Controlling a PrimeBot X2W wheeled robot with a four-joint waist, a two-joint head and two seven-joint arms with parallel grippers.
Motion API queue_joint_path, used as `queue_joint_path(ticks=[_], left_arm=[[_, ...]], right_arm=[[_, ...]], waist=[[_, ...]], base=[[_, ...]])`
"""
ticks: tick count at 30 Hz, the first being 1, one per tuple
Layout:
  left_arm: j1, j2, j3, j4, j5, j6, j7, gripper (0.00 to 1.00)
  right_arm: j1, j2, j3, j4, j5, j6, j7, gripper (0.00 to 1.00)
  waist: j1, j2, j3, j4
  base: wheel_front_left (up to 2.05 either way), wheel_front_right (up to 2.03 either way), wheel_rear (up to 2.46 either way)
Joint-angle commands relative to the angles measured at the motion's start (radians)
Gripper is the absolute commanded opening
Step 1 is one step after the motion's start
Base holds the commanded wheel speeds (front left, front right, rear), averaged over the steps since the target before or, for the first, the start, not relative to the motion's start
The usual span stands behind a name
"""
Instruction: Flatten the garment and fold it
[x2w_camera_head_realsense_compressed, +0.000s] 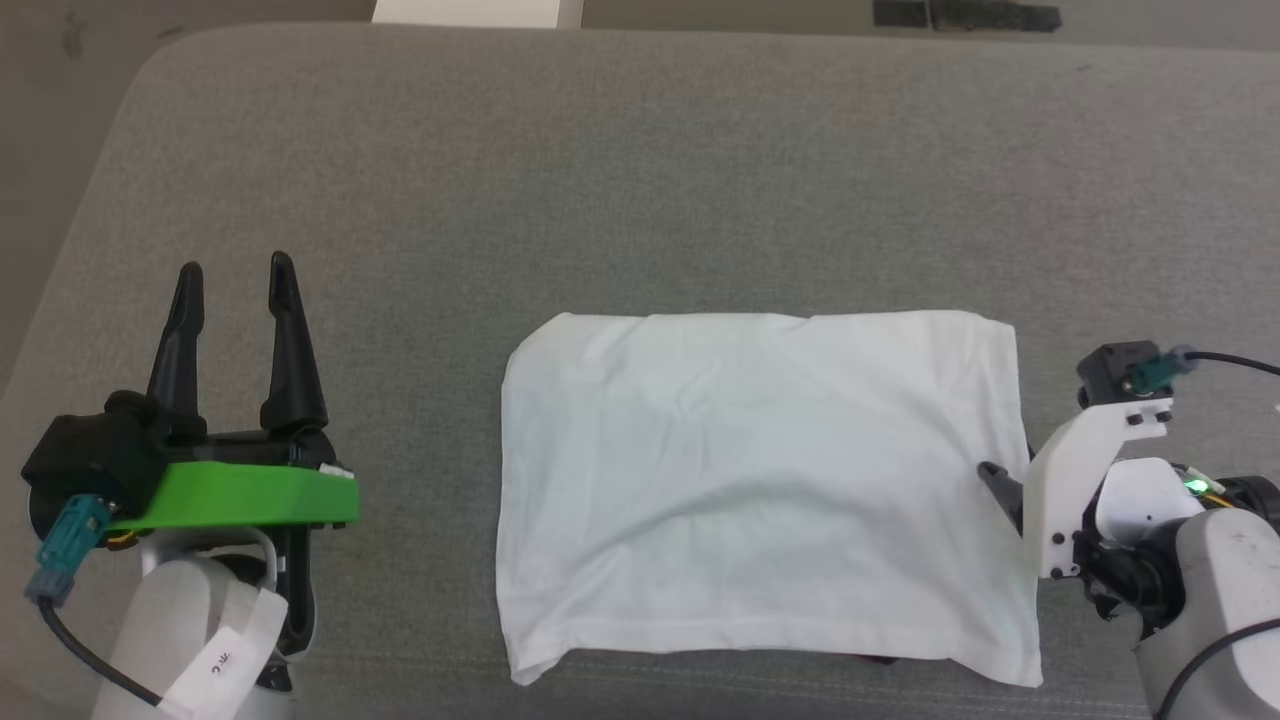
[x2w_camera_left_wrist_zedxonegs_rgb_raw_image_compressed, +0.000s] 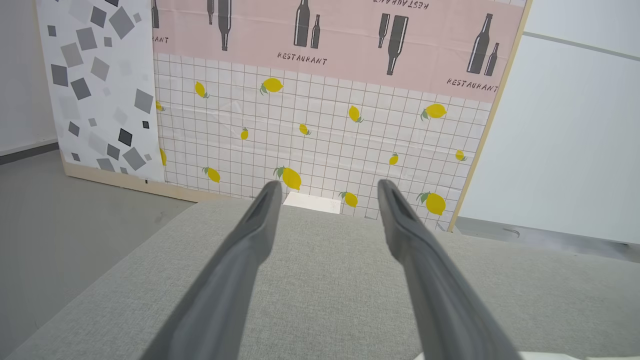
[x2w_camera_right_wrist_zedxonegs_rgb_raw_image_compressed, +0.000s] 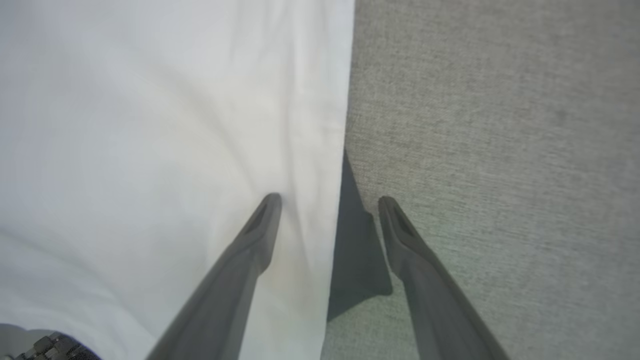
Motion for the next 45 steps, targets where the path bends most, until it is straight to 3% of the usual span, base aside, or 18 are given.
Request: queue_joint_path(ticks=[1,10,11,12,13,14,15,22,29,35,39,45], left_arm=[[-0.010,-0.017,0.013,-0.011,0.023,-0.011,-0.004,1.00],[0.012,-0.105,0.089,0.001,0.091,-0.088,-0.004,1.00],[0.014,-0.110,0.093,0.006,0.095,-0.094,-0.004,1.00],[0.015,-0.116,0.100,0.010,0.100,-0.101,-0.004,1.00],[0.016,-0.122,0.107,0.012,0.103,-0.105,-0.004,1.00],[0.018,-0.127,0.113,0.017,0.106,-0.110,-0.004,1.00],[0.019,-0.131,0.118,0.019,0.109,-0.113,-0.004,1.00],[0.036,-0.162,0.157,0.023,0.122,-0.146,-0.004,1.00],[0.056,-0.176,0.170,0.025,0.137,-0.157,-0.004,1.00],[0.064,-0.181,0.180,0.027,0.147,-0.162,-0.004,1.00],[0.069,-0.184,0.182,0.032,0.151,-0.165,-0.004,1.00],[0.080,-0.186,0.190,0.037,0.158,-0.167,-0.005,1.00]], right_arm=[[-0.020,-0.003,0.012,0.018,-0.007,0.003,-0.007,1.00],[-0.026,-0.011,0.132,0.147,0.013,0.003,0.017,1.00],[-0.026,-0.012,0.141,0.154,0.022,0.003,0.019,0.91],[-0.028,-0.011,0.145,0.161,0.036,0.003,0.021,0.20],[-0.030,-0.012,0.149,0.164,0.045,0.003,0.022,0.08],[-0.036,-0.013,0.149,0.164,0.057,0.003,0.016,0.08],[-0.042,-0.014,0.142,0.163,0.066,0.003,0.009,0.00],[-0.103,-0.043,-0.010,0.155,0.101,0.003,-0.046,0.00],[-0.080,-0.109,-0.178,0.179,0.005,0.003,-0.013,0.00],[-0.075,-0.103,-0.295,0.176,-0.093,0.003,0.006,0.00],[-0.077,-0.097,-0.286,0.156,-0.129,0.003,0.020,0.00],[-0.061,-0.122,-0.130,0.026,-0.098,0.003,0.104,0.00]], waist=[[0.0000,-0.0001,0.036,0.020],[0.0000,-0.0001,0.051,0.030],[0.0000,-0.0001,0.048,0.030],[0.0000,-0.0001,0.046,0.029],[0.0000,-0.0001,0.044,0.029],[0.0000,-0.0001,0.040,0.028],[0.0000,-0.0001,0.039,0.027],[0.0000,-0.0001,0.002,0.013],[0.0000,-0.0001,-0.014,0.001],[0.0000,-0.0001,-0.019,-0.006],[0.0000,-0.0001,-0.028,-0.007],[0.0000,-0.0001,-0.049,-0.012]], base=[[0.00,0.00,0.00],[0.00,0.00,0.00],[0.00,0.00,0.00],[0.00,0.00,0.00],[0.00,0.00,0.00],[0.00,0.00,0.00],[0.00,0.00,0.00],[0.00,0.00,0.00],[0.00,0.00,0.00],[0.00,0.00,0.00],[0.00,0.00,0.00],[0.00,0.00,0.00]])
